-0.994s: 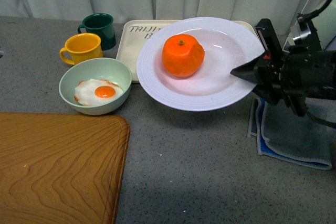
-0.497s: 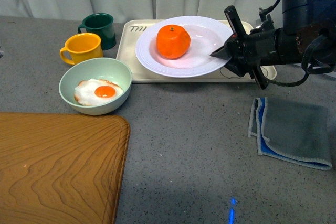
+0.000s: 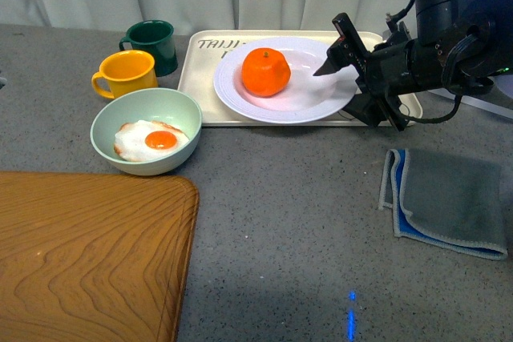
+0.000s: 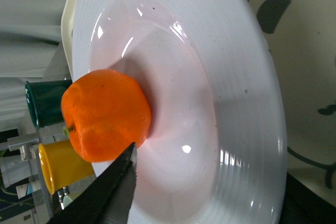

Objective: Place orange and plate with both arms

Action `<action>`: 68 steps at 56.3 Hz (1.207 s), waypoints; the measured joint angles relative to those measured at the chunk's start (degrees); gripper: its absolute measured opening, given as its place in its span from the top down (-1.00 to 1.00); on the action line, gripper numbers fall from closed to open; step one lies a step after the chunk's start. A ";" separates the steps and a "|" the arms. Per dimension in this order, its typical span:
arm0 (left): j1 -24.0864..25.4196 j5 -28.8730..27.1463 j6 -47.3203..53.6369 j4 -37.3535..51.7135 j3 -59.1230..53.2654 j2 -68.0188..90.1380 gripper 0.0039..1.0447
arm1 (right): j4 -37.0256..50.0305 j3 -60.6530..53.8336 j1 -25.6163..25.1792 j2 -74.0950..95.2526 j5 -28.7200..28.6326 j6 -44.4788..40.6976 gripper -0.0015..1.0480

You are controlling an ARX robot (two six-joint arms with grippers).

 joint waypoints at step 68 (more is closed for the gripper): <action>0.00 0.00 0.02 -0.04 -0.02 -0.02 -0.88 | -12.94 -81.74 -9.75 -135.97 25.68 -51.71 0.98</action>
